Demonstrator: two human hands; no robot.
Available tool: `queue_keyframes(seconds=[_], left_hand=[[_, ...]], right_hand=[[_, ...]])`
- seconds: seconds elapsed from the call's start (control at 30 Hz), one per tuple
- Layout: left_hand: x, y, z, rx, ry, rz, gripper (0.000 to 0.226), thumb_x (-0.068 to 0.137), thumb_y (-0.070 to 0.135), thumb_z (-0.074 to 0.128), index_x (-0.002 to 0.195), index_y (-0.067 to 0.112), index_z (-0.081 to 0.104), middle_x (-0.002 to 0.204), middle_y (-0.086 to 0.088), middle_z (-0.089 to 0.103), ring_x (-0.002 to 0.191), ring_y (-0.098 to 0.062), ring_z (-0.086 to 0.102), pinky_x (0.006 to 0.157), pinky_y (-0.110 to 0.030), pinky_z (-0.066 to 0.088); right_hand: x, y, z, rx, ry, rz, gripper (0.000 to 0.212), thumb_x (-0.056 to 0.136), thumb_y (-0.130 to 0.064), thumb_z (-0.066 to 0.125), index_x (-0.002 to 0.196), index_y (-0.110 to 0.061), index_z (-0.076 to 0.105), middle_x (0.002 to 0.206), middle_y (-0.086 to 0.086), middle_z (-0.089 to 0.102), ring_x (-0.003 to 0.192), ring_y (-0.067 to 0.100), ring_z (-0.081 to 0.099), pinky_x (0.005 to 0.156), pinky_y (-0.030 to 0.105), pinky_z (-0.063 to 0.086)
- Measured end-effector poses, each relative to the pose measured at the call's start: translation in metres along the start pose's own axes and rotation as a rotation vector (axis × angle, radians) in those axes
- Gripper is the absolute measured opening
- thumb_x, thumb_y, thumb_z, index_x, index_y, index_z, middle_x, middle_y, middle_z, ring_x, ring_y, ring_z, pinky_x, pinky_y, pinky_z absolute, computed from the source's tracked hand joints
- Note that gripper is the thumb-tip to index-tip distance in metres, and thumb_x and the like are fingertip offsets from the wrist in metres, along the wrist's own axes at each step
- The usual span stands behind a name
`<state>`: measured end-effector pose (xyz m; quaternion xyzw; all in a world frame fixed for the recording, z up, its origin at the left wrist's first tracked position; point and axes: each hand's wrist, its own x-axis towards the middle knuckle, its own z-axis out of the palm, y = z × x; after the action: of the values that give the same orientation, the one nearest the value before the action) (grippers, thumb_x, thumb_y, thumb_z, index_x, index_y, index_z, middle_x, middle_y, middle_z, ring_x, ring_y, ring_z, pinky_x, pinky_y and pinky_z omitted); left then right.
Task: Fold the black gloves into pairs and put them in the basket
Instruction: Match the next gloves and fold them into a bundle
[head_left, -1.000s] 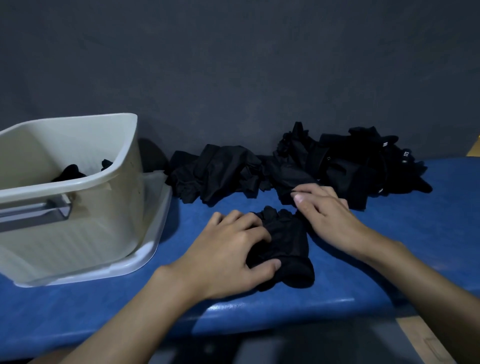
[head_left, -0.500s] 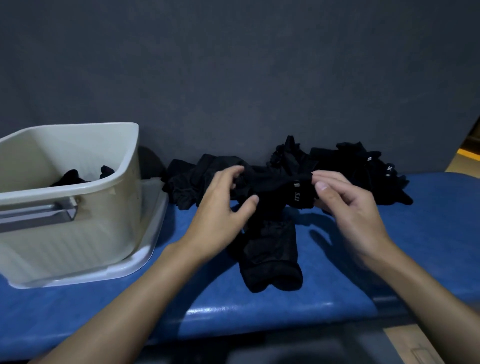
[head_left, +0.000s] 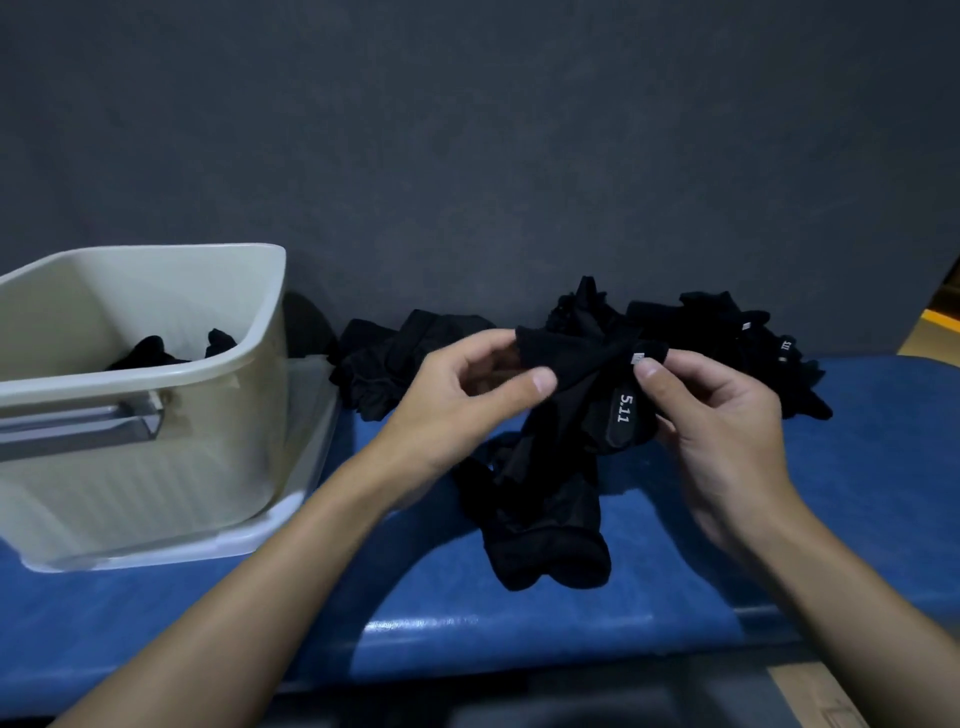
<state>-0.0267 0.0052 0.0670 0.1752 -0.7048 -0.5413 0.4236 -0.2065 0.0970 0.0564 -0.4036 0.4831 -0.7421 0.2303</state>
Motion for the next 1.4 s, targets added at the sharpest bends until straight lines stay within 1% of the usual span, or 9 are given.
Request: queue_keyframes(seconds=[0.17, 0.27, 0.47, 0.6, 0.8, 0.97, 1.1, 1.27, 1.4], left_hand=[[-0.003, 0.002, -0.003, 0.047, -0.048, -0.122, 0.044, 0.084, -0.003, 0.074, 0.12, 0.016, 0.062, 0.082, 0.005, 0.068, 0.077, -0.012, 0.059, 0.079, -0.02, 0.051], [0.0, 0.003, -0.003, 0.059, 0.042, -0.116, 0.047, 0.084, -0.006, 0.071, 0.121, 0.019, 0.057, 0.072, 0.006, 0.067, 0.073, -0.012, 0.058, 0.074, -0.017, 0.049], [0.001, 0.014, -0.003, 0.106, -0.014, -0.062, 0.036, 0.087, -0.004, 0.069, 0.119, 0.014, 0.065, 0.081, -0.003, 0.074, 0.08, -0.011, 0.066, 0.082, -0.024, 0.054], [-0.001, 0.015, 0.002, 0.129, -0.049, -0.058, 0.033, 0.087, -0.003, 0.07, 0.116, 0.012, 0.066, 0.083, -0.007, 0.076, 0.084, -0.013, 0.069, 0.087, -0.028, 0.056], [-0.004, 0.012, -0.012, 0.201, -0.098, -0.088, 0.055, 0.073, 0.013, 0.084, 0.122, 0.025, 0.063, 0.1, -0.005, 0.073, 0.096, -0.014, 0.07, 0.091, -0.035, 0.057], [0.001, 0.003, -0.011, 0.189, 0.123, -0.002, 0.039, 0.08, 0.0, 0.078, 0.114, 0.014, 0.065, 0.078, -0.003, 0.066, 0.073, -0.013, 0.062, 0.076, -0.033, 0.054], [0.005, -0.001, -0.008, 0.169, 0.268, 0.074, 0.037, 0.081, 0.005, 0.08, 0.112, 0.015, 0.064, 0.08, -0.01, 0.067, 0.075, -0.013, 0.063, 0.074, -0.034, 0.055], [0.007, -0.018, -0.003, 0.346, 0.254, 0.042, 0.035, 0.078, 0.008, 0.082, 0.105, 0.02, 0.062, 0.079, -0.006, 0.066, 0.069, -0.01, 0.058, 0.065, -0.028, 0.05], [0.004, -0.028, -0.004, 0.424, 0.152, -0.024, 0.036, 0.082, 0.015, 0.08, 0.111, 0.025, 0.061, 0.105, 0.008, 0.07, 0.101, -0.004, 0.065, 0.09, -0.027, 0.053]], right_hand=[[-0.004, 0.001, 0.001, -0.004, 0.028, 0.02, 0.004, 0.084, -0.011, 0.072, 0.085, -0.007, 0.071, 0.08, 0.01, 0.072, 0.075, 0.025, 0.066, 0.075, 0.041, 0.056], [-0.003, -0.001, -0.001, -0.052, -0.003, 0.042, 0.017, 0.085, -0.006, 0.071, 0.087, -0.014, 0.056, 0.071, 0.002, 0.058, 0.067, 0.014, 0.057, 0.059, 0.024, 0.049], [-0.004, -0.012, -0.013, -0.191, -0.322, 0.146, 0.038, 0.071, -0.03, 0.074, 0.104, -0.014, 0.071, 0.088, -0.007, 0.072, 0.084, 0.004, 0.066, 0.074, 0.018, 0.049], [-0.01, -0.012, -0.008, -0.143, -0.462, 0.181, 0.025, 0.082, -0.006, 0.069, 0.106, -0.004, 0.07, 0.099, 0.011, 0.075, 0.087, 0.016, 0.071, 0.076, 0.022, 0.055], [-0.009, -0.009, -0.004, -0.076, -0.291, 0.158, 0.01, 0.084, 0.003, 0.066, 0.087, -0.007, 0.066, 0.081, 0.009, 0.073, 0.071, 0.016, 0.068, 0.064, 0.025, 0.056], [-0.012, -0.009, -0.003, -0.024, -0.249, 0.187, 0.01, 0.083, 0.002, 0.067, 0.087, -0.006, 0.065, 0.082, 0.012, 0.071, 0.07, 0.018, 0.067, 0.064, 0.026, 0.057], [-0.016, -0.01, -0.002, -0.053, -0.298, 0.25, 0.028, 0.084, 0.005, 0.066, 0.108, -0.005, 0.055, 0.097, 0.017, 0.074, 0.08, 0.03, 0.071, 0.067, 0.034, 0.059], [-0.016, 0.0, -0.008, -0.413, -0.4, 0.223, 0.068, 0.083, -0.01, 0.075, 0.13, -0.04, 0.037, 0.089, 0.009, 0.076, 0.081, 0.035, 0.073, 0.086, 0.05, 0.056], [-0.017, 0.004, -0.012, -0.483, -0.407, 0.235, 0.056, 0.079, -0.01, 0.079, 0.117, -0.037, 0.048, 0.089, 0.024, 0.068, 0.072, 0.038, 0.067, 0.078, 0.054, 0.057]])
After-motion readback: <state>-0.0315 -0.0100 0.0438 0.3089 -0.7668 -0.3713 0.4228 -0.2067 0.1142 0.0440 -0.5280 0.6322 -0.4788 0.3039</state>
